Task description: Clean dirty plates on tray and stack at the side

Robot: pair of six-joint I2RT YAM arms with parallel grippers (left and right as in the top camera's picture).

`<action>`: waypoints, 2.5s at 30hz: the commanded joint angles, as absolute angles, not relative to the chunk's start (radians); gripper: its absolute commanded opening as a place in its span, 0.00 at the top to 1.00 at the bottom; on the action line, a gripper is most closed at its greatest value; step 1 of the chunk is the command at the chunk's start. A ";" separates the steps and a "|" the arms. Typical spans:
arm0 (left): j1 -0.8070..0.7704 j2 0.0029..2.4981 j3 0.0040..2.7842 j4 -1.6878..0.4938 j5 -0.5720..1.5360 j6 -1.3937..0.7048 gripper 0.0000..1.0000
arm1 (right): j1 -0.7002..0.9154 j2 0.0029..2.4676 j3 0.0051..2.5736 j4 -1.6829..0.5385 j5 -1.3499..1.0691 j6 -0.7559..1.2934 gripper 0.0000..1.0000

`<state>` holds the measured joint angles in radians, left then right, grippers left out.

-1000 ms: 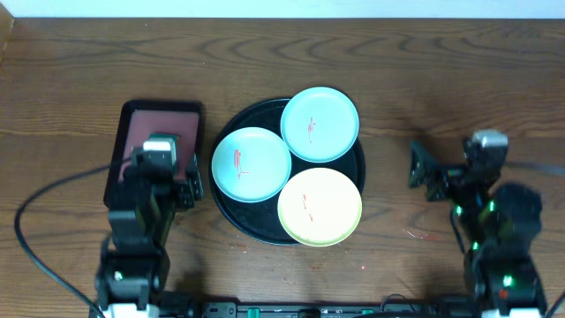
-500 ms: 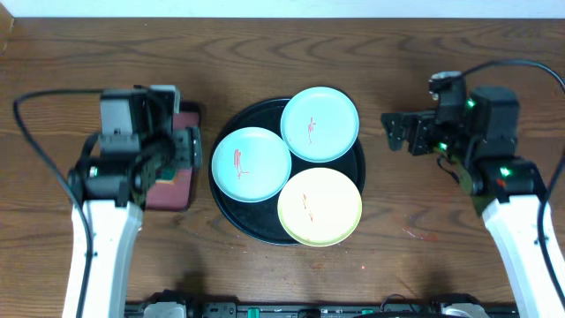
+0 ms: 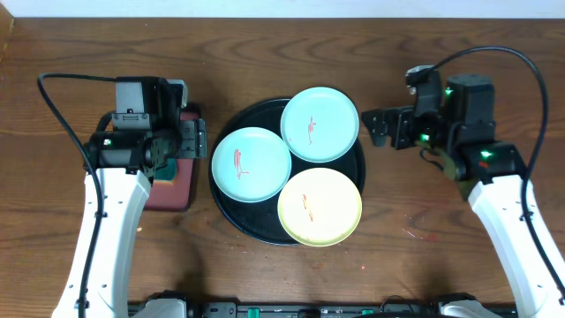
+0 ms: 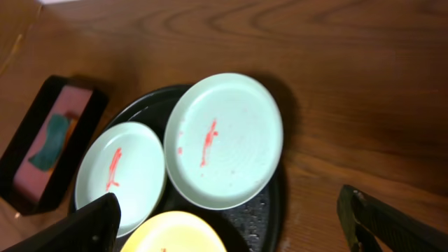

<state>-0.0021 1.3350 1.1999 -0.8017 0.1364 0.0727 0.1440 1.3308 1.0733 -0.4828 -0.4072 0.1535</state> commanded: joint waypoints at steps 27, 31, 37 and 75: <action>0.187 1.402 1.210 -0.878 -0.038 -0.147 0.23 | 0.655 1.886 1.363 -0.680 -0.187 0.598 0.50; 0.187 1.442 1.210 -0.878 -0.038 -0.146 0.23 | 0.681 1.921 1.363 -0.647 -0.162 0.598 0.54; 0.187 1.496 1.210 -0.878 -0.038 -0.139 0.23 | 0.685 1.967 1.363 -0.605 -0.161 0.598 0.61; 0.187 1.692 1.193 -0.776 -0.070 0.051 0.24 | 0.688 2.064 1.363 -0.515 -0.121 0.574 0.99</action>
<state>0.1825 1.6478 1.1999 -0.7780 -0.0566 -0.0151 0.6823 2.0491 1.3491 -0.5110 -0.1253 0.5961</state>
